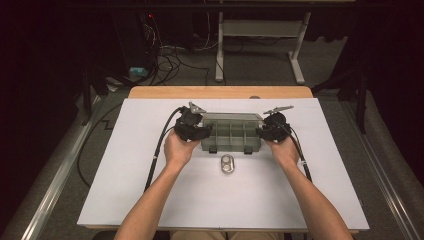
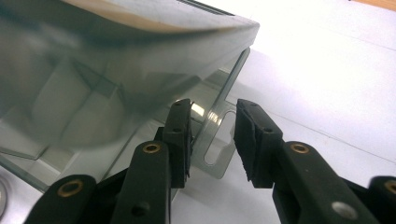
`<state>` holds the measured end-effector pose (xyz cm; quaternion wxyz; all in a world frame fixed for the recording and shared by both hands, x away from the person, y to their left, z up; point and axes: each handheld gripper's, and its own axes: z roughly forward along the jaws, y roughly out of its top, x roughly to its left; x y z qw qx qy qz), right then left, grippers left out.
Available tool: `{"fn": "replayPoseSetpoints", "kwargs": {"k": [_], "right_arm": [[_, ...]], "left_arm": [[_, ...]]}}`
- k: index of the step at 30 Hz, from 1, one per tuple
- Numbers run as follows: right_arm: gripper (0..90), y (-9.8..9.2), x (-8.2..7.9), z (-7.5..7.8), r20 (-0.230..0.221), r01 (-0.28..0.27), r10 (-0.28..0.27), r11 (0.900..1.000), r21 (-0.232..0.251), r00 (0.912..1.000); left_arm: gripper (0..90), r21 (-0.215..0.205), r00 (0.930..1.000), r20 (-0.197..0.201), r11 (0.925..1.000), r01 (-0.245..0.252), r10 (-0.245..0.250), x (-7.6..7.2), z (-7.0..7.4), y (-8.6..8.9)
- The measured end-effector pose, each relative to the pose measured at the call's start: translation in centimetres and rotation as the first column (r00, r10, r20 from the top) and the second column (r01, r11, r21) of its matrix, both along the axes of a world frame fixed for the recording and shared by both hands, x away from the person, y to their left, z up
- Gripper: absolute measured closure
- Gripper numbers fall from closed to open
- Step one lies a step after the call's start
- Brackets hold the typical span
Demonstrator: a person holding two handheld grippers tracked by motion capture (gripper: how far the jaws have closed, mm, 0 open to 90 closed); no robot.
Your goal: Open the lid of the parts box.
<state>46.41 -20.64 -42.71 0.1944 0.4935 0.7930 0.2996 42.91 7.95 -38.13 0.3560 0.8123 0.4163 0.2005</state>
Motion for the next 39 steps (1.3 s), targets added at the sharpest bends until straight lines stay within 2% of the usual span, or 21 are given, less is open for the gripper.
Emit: {"fn": "replayPoseSetpoints", "kwargs": {"k": [4, 5, 6, 9, 13, 16, 21, 26, 39], "right_arm": [[69.4, -0.2, 0.1, 0.0, -0.005, -0.007, 0.007, 1.000, 0.017, 1.0000], [73.7, -0.2, 0.2, 0.0, -0.021, -0.023, 0.024, 0.999, 0.036, 0.9995], [73.3, -0.2, 0.3, -0.1, -0.037, -0.021, 0.023, 0.998, 0.054, 0.9990], [73.4, -0.3, 0.3, -0.1, -0.037, -0.027, 0.029, 0.998, 0.055, 0.9989], [73.5, -0.4, 0.3, -0.1, -0.039, -0.028, 0.030, 0.998, 0.058, 0.9988], [74.0, -0.4, 0.3, -0.1, -0.039, -0.032, 0.035, 0.998, 0.060, 0.9986], [74.4, -0.6, 0.4, -0.2, -0.039, -0.045, 0.048, 0.997, 0.065, 0.9981], [74.7, -0.7, 0.5, -0.2, -0.042, -0.054, 0.057, 0.996, 0.069, 0.9975], [75.1, -0.9, 0.5, -0.2, -0.042, -0.062, 0.066, 0.996, 0.070, 0.9970]], "left_arm": [[46.4, -0.010, 1.0000, -0.004, 0.9999, 0.002, -0.002, 0.3, 0.3, 0.1], [46.6, -0.008, 1.0000, 0.000, 1.0000, 0.000, 0.000, 0.4, 0.3, 0.1], [46.7, -0.008, 1.0000, -0.001, 1.0000, 0.001, -0.001, 0.5, 0.4, 0.1], [46.8, -0.017, 1.0000, -0.008, 0.9999, -0.001, 0.001, 0.8, 0.5, 0.1], [46.8, -0.018, 1.0000, 0.003, 0.9998, -0.002, 0.002, 1.0, 0.7, 0.1], [47.5, -0.034, 1.0000, 0.000, 0.9994, -0.002, 0.002, 1.4, 0.8, 0.3], [51.5, -0.064, 1.0000, -0.008, 0.9980, -0.003, 0.003, 2.1, 0.9, 0.7], [55.0, -0.069, 0.9999, -0.012, 0.9976, -0.001, 0.000, 2.9, 0.8, 0.8], [59.6, -0.137, 0.9994, -0.023, 0.9902, -0.029, 0.026, 4.8, 0.3, 1.1]]}}
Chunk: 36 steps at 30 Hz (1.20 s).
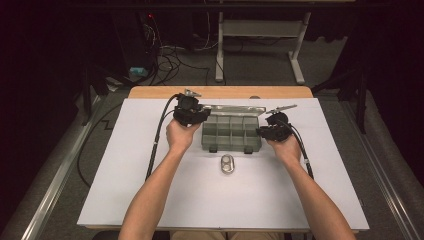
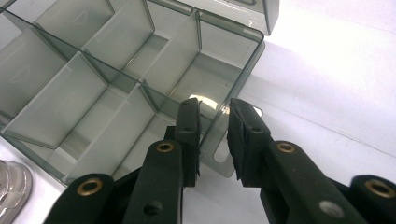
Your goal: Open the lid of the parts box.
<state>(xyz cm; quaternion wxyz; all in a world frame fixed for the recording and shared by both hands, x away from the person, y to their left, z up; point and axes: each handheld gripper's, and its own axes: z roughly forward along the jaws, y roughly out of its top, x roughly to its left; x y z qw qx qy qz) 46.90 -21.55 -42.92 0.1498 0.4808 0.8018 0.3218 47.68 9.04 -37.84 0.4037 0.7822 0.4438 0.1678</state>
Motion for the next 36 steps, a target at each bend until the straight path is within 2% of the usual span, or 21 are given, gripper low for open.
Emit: {"fn": "replayPoseSetpoints", "kwargs": {"k": [5, 9, 10, 11, 12, 13, 21, 25, 28, 36], "right_arm": [[75.1, 0.0, 0.0, 0.0, 0.001, -0.005, 0.005, 1.000, -0.004, 1.0000], [75.2, 0.1, 0.0, 0.0, 0.003, -0.007, 0.007, 1.000, -0.009, 1.0000], [75.2, 0.1, 0.0, 0.0, 0.002, -0.007, 0.007, 1.000, -0.011, 1.0000], [75.2, 0.1, 0.0, 0.0, 0.003, -0.008, 0.008, 1.000, -0.012, 1.0000], [75.2, 0.1, 0.0, 0.1, 0.003, -0.007, 0.007, 1.000, -0.012, 1.0000], [75.2, 0.1, 0.0, 0.1, 0.003, -0.007, 0.007, 1.000, -0.013, 1.0000], [75.2, 0.2, 0.0, 0.1, 0.009, -0.016, 0.016, 1.000, -0.023, 0.9998], [75.3, 0.2, 0.0, 0.1, 0.010, -0.016, 0.017, 0.999, -0.028, 0.9998], [75.3, 0.3, -0.1, 0.1, 0.009, -0.014, 0.015, 0.999, -0.029, 0.9999], [75.3, 0.3, -0.1, 0.1, 0.010, -0.012, 0.013, 0.999, -0.031, 0.9999]], "left_arm": [[62.2, -0.034, 0.9995, -0.030, 0.9994, -0.009, 0.008, 1.0, -0.6, 0.1], [63.9, -0.024, 0.9994, -0.032, 0.9996, -0.014, 0.014, 1.8, -1.2, 0.3], [64.3, -0.051, 0.9986, -0.046, 0.9983, -0.028, 0.026, 1.9, -1.4, 0.2], [64.8, -0.039, 0.9990, -0.041, 0.9990, -0.022, 0.020, 2.1, -1.5, 0.4], [65.4, -0.071, 0.9978, -0.056, 0.9967, -0.040, 0.036, 2.2, -1.7, 0.2], [65.8, -0.049, 0.9984, -0.049, 0.9984, -0.029, 0.027, 2.4, -1.7, 0.5], [68.5, -0.057, 0.9960, -0.071, 0.9967, -0.057, 0.053, 3.5, -2.6, 0.6], [69.6, -0.047, 0.9943, -0.088, 0.9968, -0.064, 0.060, 3.9, -3.2, 0.5], [70.3, -0.058, 0.9920, -0.104, 0.9952, -0.078, 0.072, 4.3, -3.8, 0.6], [72.3, -0.033, 0.9839, -0.142, 0.9930, -0.114, 0.108, 5.1, -5.2, 0.5]]}}
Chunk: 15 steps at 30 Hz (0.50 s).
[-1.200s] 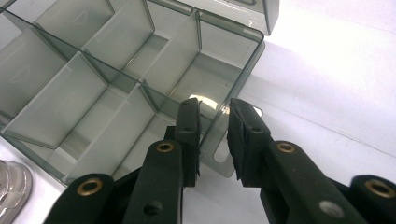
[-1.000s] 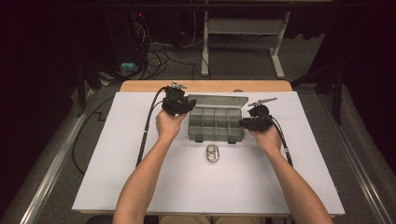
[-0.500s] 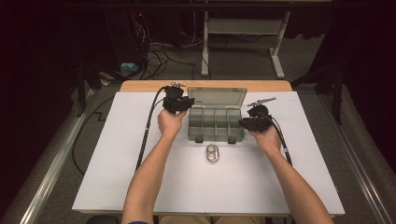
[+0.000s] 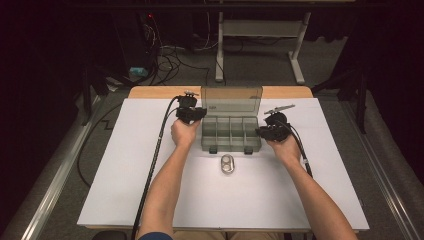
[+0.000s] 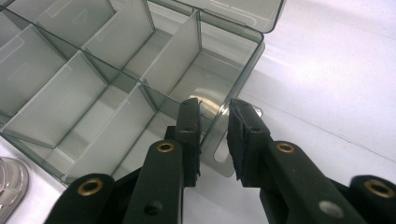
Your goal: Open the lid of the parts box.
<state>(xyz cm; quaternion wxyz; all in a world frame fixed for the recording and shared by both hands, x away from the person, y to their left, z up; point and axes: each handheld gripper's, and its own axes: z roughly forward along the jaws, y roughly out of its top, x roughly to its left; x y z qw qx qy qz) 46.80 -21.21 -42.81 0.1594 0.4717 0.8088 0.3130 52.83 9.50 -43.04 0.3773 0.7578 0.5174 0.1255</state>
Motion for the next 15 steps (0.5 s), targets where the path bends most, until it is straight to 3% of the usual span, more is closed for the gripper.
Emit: {"fn": "replayPoseSetpoints", "kwargs": {"k": [15], "right_arm": [[75.3, 0.14, -0.06, 0.02, 0.001, 0.005, -0.005, 1.000, -0.006, 1.0000]], "left_arm": [[71.9, 0.022, 0.9993, -0.029, 0.9995, -0.022, 0.023, 0.61, -0.48, -0.17]]}}
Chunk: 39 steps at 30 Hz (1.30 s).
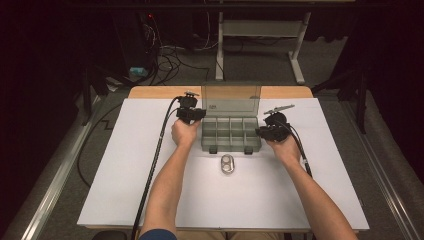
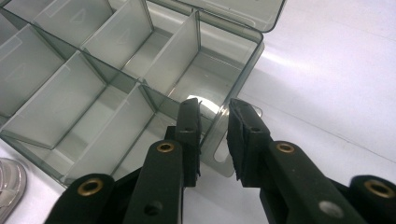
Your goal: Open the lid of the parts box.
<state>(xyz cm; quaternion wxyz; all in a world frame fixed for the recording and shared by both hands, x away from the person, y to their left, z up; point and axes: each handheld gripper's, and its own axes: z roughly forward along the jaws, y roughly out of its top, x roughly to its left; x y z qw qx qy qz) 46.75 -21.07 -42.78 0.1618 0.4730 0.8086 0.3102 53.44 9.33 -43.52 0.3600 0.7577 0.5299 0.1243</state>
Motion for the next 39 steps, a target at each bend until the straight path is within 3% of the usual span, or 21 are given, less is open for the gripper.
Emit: {"fn": "replayPoseSetpoints", "kwargs": {"k": [9, 19, 31, 39], "right_arm": [[75.3, 0.0, 0.0, 0.0, 0.002, 0.006, -0.006, 1.000, 0.004, 1.0000], [75.3, 0.0, -0.1, -0.1, 0.004, 0.013, -0.013, 1.000, 0.005, 0.9999], [74.3, 0.0, -0.1, 0.0, 0.009, 0.008, -0.008, 1.000, 0.005, 0.9999], [67.8, 0.1, -0.5, 0.5, 0.025, -0.003, 0.002, 1.000, 0.030, 0.9997]], "left_arm": [[67.3, 0.036, 1.0000, 0.007, 0.9994, -0.001, 0.001, 0.0, 0.2, -0.3], [57.4, 0.066, 0.9982, 0.035, 0.9968, 0.046, -0.048, -1.1, 1.2, 0.1], [53.6, 0.051, 0.9929, 0.071, 0.9944, 0.092, -0.096, -3.3, 2.5, 1.7], [50.8, 0.031, 0.9889, 0.105, 0.9942, 0.103, -0.106, -4.8, 3.1, 3.0]]}}
